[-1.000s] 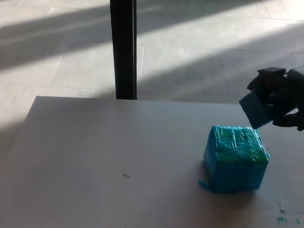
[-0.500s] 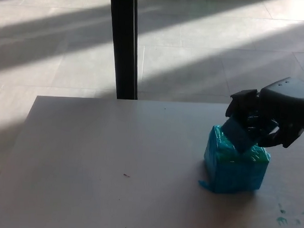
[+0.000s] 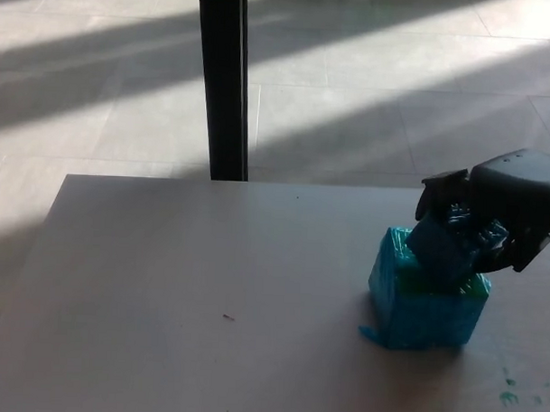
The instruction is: The robot uses its right hand to pick up the small cube kept on the middle on the desk and place it on the bigger cube kept next to it
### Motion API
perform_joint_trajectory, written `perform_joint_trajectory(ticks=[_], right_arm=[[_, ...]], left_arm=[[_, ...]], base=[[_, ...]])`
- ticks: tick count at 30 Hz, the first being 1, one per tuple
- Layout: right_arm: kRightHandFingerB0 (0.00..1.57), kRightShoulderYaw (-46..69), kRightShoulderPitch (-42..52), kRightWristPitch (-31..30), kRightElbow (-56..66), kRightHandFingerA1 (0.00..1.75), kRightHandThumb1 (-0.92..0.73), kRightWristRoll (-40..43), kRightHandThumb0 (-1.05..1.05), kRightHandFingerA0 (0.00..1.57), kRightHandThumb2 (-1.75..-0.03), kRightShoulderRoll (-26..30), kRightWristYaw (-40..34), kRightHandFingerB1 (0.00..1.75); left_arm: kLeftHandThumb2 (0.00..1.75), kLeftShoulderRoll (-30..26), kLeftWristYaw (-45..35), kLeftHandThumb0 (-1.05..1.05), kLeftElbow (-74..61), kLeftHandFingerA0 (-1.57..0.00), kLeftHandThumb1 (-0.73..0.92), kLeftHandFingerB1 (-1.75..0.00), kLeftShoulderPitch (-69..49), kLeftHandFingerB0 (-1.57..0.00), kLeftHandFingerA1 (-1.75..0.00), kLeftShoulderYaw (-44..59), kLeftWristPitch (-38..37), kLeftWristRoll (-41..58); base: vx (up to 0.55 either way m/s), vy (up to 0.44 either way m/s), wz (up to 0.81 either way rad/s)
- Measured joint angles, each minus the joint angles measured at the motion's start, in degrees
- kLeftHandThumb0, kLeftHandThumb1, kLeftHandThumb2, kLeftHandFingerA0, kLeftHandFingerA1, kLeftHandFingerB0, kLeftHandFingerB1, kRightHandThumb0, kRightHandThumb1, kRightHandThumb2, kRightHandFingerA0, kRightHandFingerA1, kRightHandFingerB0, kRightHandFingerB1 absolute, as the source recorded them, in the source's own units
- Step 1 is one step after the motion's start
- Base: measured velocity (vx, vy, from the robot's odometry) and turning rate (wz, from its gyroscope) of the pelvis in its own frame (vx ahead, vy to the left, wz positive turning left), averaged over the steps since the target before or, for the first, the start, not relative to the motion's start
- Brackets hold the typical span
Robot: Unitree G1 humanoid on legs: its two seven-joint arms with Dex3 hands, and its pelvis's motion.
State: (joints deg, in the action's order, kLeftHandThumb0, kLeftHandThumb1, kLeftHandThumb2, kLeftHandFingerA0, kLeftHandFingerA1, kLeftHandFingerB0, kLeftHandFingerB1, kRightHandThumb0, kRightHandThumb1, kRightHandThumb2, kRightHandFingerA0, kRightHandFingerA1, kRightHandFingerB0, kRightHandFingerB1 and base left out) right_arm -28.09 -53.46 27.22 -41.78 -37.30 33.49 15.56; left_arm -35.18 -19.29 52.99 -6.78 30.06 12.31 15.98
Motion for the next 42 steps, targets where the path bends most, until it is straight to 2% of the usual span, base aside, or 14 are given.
perform_joint_trajectory(ticks=[4, 16, 17, 18, 19, 20, 21, 32, 33, 34, 35, 36, 37, 42], right_arm=[[0.00, -0.77, 0.50, -1.36, 1.24, 0.00, -0.45, -1.25, -0.79, 0.00, -0.74, -0.27, -0.18, 0.01], [0.00, -1.66, 3.97, -7.01, 11.52, 0.00, -0.36, -5.41, -0.75, 0.00, -0.65, 0.28, 1.70, 0.00], [0.00, -1.55, 4.20, -7.26, 12.02, 0.00, -0.43, -5.43, -0.75, 0.00, -0.54, 0.35, 1.89, 0.00], [0.00, -1.41, 4.45, -7.60, 12.68, 0.00, -0.42, -5.47, -0.76, 0.00, -0.54, 0.43, 2.23, 0.00], [0.00, -1.29, 4.56, -7.79, 13.04, 0.00, -0.42, -5.50, -0.78, 0.00, -0.54, 0.50, 2.46, 0.00], [0.00, -1.17, 4.64, -7.92, 13.18, 0.00, -0.42, -5.52, -0.78, 0.00, -0.54, 0.59, 2.58, 0.00], [0.00, -1.08, 4.68, -8.00, 13.20, 0.00, -0.42, -5.56, -0.78, 0.00, -0.54, 0.68, 2.60, 0.00], [0.00, 3.24, 4.63, -9.41, 16.65, 0.00, -0.45, -4.33, -0.85, 0.00, -0.55, 3.29, 7.72, 0.00], [0.00, 4.06, 4.63, -9.48, 17.11, 0.18, -0.55, -3.90, -0.87, 0.00, -0.90, 3.55, 8.25, 0.00], [0.00, 4.77, 4.62, -9.57, 17.56, 0.19, -0.55, -3.60, -0.89, 0.00, -0.90, 3.84, 8.68, 0.00], [0.00, 5.46, 4.62, -9.66, 17.80, 0.00, -0.47, -3.23, -0.85, 0.00, -0.55, 4.03, 9.02, 0.00], [0.00, 6.47, 4.62, -9.85, 18.16, 0.00, -0.47, -2.68, -0.86, 0.00, -0.56, 4.19, 9.51, 0.00], [0.00, 7.33, 4.62, -9.97, 18.43, 0.00, -0.47, -2.30, -0.85, 0.00, -0.55, 4.30, 9.72, 0.00], [0.00, 12.53, 4.62, -11.54, 20.13, 0.00, -0.46, 0.33, -0.84, 0.00, -0.68, 5.00, 11.14, 0.00]], left_arm=[[0.72, -0.01, 0.00, -0.91, -0.87, -0.38, 0.92, -0.38, -0.18, -0.32, -0.49, 0.01, 0.02, 0.05], [0.72, -0.33, -0.17, -0.89, 0.27, -0.35, 0.92, -0.38, 0.40, -0.31, -0.49, 0.11, 0.01, 0.28], [1.19, -0.34, -0.17, -0.87, 0.26, -0.32, 0.77, -0.47, 0.38, -0.19, -0.58, 0.15, 0.01, 0.30], [0.71, -0.35, -0.17, -0.90, 0.26, -0.32, 0.92, -0.38, 0.36, -0.29, -0.49, 0.15, 0.01, 0.32], [1.19, -0.35, -0.16, -0.86, 0.26, -0.33, 0.77, -0.47, 0.35, -0.20, -0.59, 0.12, 0.01, 0.31], [1.19, -0.35, -0.16, -0.86, 0.25, -0.33, 0.77, -0.47, 0.34, -0.20, -0.59, 0.08, 0.00, 0.31], [0.73, -0.35, -0.15, -0.88, 0.21, -0.36, 0.92, -0.38, 0.31, -0.32, -0.48, 0.07, 0.00, 0.31], [0.71, -0.35, -0.15, -0.90, -0.56, -0.39, 0.92, -0.38, -0.55, -0.32, -0.50, 0.18, 0.01, 0.39], [0.72, -0.35, -0.13, -0.91, -0.46, -0.37, 0.92, -0.39, -0.59, -0.33, -0.50, 0.17, 0.01, 0.39], [0.80, -0.35, -0.10, -0.97, -0.46, -0.35, 0.83, -0.41, -0.64, -0.30, -0.52, 0.16, 0.01, 0.38], [1.20, -0.35, -0.09, -0.88, -0.51, -0.35, 0.76, -0.47, -0.71, -0.22, -0.60, 0.16, 0.01, 0.38], [1.19, -0.35, -0.06, -0.88, -0.56, -0.35, 0.75, -0.47, -0.81, -0.22, -0.60, 0.16, 0.01, 0.38], [0.69, -0.35, -0.04, -0.93, -0.57, -0.37, 0.92, -0.38, -0.83, -0.34, -0.50, 0.16, 0.01, 0.38], [0.79, -0.33, -0.06, -0.97, -0.22, -0.36, 0.83, -0.41, -0.84, -0.31, -0.51, 0.17, -0.01, 0.43]], base=[[0.00, 0.000, 0.00], [0.00, 0.000, 0.00], [0.00, 0.000, 0.00], [0.00, 0.000, 0.00], [0.00, 0.000, 0.00], [0.00, 0.000, 0.00], [0.00, 0.000, 0.00], [0.00, 0.000, 0.00], [0.00, 0.000, 0.00], [0.00, 0.000, 0.00], [0.00, 0.000, 0.00], [0.00, 0.000, 0.00], [0.00, 0.000, 0.00], [0.00, 0.000, 0.00]])
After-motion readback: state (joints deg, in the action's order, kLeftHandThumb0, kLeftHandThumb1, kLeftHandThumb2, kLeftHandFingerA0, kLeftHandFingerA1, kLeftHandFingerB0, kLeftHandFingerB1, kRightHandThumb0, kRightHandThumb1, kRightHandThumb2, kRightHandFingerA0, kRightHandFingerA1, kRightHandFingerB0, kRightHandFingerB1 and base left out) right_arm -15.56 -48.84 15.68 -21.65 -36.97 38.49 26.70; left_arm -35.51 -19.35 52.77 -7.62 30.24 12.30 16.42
